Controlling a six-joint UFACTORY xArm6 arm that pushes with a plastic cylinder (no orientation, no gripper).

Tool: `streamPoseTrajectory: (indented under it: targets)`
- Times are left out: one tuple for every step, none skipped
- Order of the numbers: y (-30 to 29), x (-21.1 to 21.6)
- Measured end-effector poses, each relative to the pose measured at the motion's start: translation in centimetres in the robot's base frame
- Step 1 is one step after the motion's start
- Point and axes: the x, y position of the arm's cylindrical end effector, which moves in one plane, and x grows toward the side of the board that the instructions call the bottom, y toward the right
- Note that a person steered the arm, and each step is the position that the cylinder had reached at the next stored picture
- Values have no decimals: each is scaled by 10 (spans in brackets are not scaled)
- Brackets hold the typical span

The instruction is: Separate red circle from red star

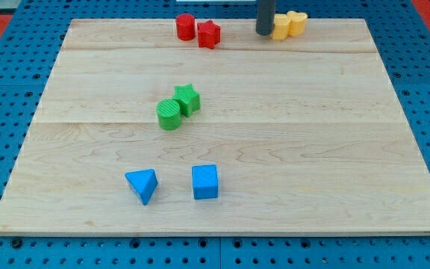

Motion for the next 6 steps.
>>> streamPoseTrajectory:
  targets:
    - [12, 0]
    - [8, 5]
    - [8, 48]
    - [-44, 13]
    - [-94, -6]
    - [-150, -25]
